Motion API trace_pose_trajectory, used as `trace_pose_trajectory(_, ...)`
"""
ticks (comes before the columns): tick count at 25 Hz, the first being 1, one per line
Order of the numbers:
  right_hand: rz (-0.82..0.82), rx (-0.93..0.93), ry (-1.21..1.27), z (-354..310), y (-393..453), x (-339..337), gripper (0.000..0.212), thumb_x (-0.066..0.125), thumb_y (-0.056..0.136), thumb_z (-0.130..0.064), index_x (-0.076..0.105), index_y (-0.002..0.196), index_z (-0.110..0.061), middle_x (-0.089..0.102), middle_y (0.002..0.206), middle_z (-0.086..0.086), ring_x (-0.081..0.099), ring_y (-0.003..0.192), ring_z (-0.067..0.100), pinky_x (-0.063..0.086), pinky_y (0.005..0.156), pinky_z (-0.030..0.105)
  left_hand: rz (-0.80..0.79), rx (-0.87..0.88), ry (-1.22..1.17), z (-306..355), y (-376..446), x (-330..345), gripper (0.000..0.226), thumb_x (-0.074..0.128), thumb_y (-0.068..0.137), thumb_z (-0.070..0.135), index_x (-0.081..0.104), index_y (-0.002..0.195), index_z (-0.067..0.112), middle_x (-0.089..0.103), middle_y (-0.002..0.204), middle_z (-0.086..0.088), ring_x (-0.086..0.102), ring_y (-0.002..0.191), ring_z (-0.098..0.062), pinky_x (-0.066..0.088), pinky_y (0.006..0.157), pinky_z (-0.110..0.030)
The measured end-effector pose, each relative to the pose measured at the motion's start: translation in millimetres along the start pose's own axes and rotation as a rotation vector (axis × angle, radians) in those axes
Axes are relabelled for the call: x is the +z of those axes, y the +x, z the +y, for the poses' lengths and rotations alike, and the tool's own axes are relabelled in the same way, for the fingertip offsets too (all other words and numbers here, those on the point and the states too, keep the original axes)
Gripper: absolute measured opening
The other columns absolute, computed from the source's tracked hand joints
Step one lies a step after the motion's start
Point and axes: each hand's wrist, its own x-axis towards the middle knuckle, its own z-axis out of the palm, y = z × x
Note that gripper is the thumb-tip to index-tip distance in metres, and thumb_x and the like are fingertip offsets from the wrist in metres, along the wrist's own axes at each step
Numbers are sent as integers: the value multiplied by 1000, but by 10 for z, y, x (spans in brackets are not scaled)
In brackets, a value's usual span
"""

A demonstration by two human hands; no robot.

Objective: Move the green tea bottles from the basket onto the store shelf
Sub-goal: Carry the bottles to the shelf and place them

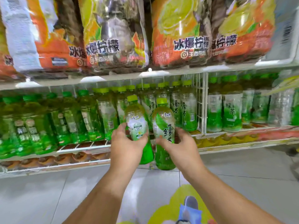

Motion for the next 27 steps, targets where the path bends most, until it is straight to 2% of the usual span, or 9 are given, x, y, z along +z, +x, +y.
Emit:
trace_pose_trajectory(3, 21, 21, -9, -15, 302, 37, 37, 87, 77, -35, 69, 108, -27, 76, 93, -21, 71, 84, -4, 51, 65, 12, 14, 37, -27, -9, 222, 120, 47, 86, 74, 32, 66, 113, 16, 68, 106, -12, 67, 89, -28, 56, 77, -40)
trace_pose_trajectory(6, 34, 66, -54, -56, 592, 52, 50, 85, 79, -44, 52, 116, -40, 57, 91, -30, 56, 67, -27, 39, 54, -2, 42, 40, 44, 18, 454, 221, 45, 85, 75, 34, 64, 112, 19, 66, 107, -11, 66, 90, -29, 52, 72, -33)
trace_pose_trajectory(8, 0, 74, -85, -100, 747, 92, 66, 81, 80, -52, 53, 138, -35, 59, 112, -23, 59, 98, -15, 41, 77, 8, 72, 46, 65, 35, 558, 283, 57, 85, 76, 35, 65, 125, 15, 65, 115, -11, 66, 97, -30, 51, 75, -32)
trace_pose_trajectory(10, -11, 74, -112, -127, 891, 144, 86, 79, 80, -56, 44, 151, -24, 56, 143, -7, 56, 128, 17, 40, 96, 26, 119, 62, 104, 61, 630, 352, 67, 85, 76, 40, 62, 132, 12, 63, 121, -13, 64, 99, -31, 46, 74, -29)
trace_pose_trajectory(12, -15, 61, -102, -130, 1000, 207, 83, 81, 80, -52, 47, 148, -20, 59, 143, 0, 59, 124, 24, 47, 101, 34, 158, 72, 151, 71, 680, 414, 73, 84, 76, 46, 59, 136, 11, 62, 125, -14, 61, 108, -33, 49, 81, -32)
trace_pose_trajectory(15, -20, 42, -108, -138, 1065, 279, 76, 81, 82, -45, 49, 145, -17, 61, 130, -7, 60, 108, 12, 49, 94, 33, 210, 123, 150, 80, 712, 491, 77, 85, 77, 40, 55, 139, 6, 60, 127, -16, 58, 117, -37, 50, 95, -43)
trace_pose_trajectory(20, 29, 0, -227, -37, 1159, 400, 46, 83, 82, -39, 63, 118, -18, 54, 122, 4, 61, 97, 19, 50, 80, 29, 190, 148, 168, 63, 710, 631, 80, 85, 77, 30, 45, 142, 5, 47, 134, -14, 61, 106, -33, 43, 74, -26)
trace_pose_trajectory(24, -2, 6, -337, 39, 1297, 415, 80, 79, 87, -43, 45, 151, -9, 44, 148, 13, 54, 130, 32, 45, 105, 30, 187, 206, 225, -27, 793, 647, 60, 81, 82, 24, 48, 128, 6, 45, 127, -15, 55, 83, -26, 38, 68, -24)
trace_pose_trajectory(27, -10, -31, -417, 67, 1304, 435, 86, 75, 90, -44, 36, 156, -5, 37, 158, 12, 44, 140, 30, 29, 97, 19, 158, 259, 248, -89, 775, 606, 50, 81, 83, 18, 57, 125, 10, 44, 131, -14, 51, 79, -22, 39, 70, -25)
